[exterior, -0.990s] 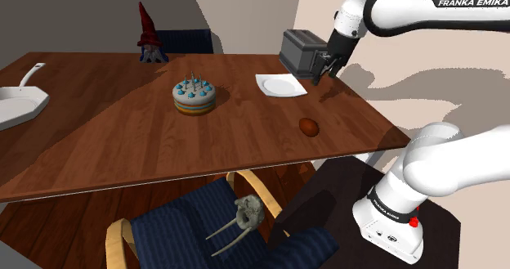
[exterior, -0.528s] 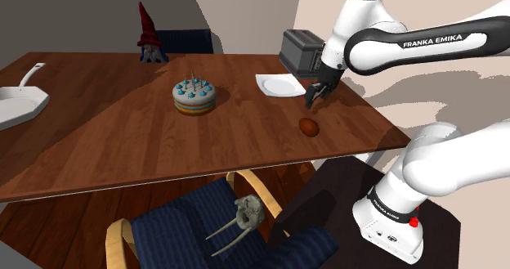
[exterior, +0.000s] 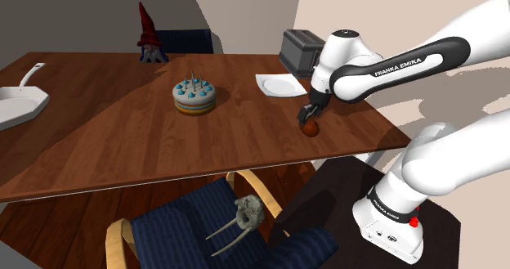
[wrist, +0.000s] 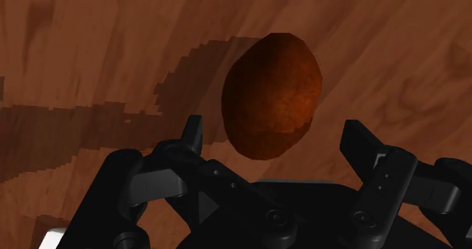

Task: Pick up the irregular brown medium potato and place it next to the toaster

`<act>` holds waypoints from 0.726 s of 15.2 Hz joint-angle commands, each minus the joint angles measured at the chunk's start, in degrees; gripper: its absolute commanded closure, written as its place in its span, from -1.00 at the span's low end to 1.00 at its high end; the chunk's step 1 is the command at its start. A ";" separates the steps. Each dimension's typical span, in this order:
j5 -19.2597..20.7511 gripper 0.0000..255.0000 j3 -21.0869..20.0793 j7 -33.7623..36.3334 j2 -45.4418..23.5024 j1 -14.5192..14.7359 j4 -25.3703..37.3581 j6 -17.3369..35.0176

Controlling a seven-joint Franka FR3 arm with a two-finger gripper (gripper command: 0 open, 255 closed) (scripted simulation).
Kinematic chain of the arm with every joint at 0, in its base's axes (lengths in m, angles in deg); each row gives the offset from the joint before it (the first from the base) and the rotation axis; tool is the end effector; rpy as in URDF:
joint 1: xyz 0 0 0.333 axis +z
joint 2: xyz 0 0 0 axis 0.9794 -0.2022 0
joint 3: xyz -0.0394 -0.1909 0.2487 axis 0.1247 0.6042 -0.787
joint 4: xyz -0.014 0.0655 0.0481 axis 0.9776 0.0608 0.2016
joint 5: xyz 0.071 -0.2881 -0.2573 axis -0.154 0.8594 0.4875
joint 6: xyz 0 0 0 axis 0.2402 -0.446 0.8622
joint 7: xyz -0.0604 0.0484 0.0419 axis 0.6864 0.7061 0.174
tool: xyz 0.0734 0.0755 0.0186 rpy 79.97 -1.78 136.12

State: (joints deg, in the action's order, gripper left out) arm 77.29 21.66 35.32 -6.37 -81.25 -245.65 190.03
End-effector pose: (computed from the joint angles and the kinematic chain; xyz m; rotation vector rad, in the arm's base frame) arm 0.3452 -0.0335 0.3594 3.0356 -0.1789 0.1455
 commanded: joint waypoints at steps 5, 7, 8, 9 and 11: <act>1.08 -1.00 0.25 0.46 -4.79 -0.75 -1.57 6.42; 1.08 -1.00 0.25 0.46 -4.79 -0.75 -1.57 6.41; 1.08 -1.00 0.25 0.46 -4.79 -0.75 -1.57 6.42; 1.08 -1.00 0.25 0.46 -4.79 -0.75 -1.57 6.42; 1.08 -1.00 0.25 0.46 -4.79 -0.75 -1.57 6.42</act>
State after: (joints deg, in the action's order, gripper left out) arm 78.37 21.92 35.77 -11.14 -82.01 -247.21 196.43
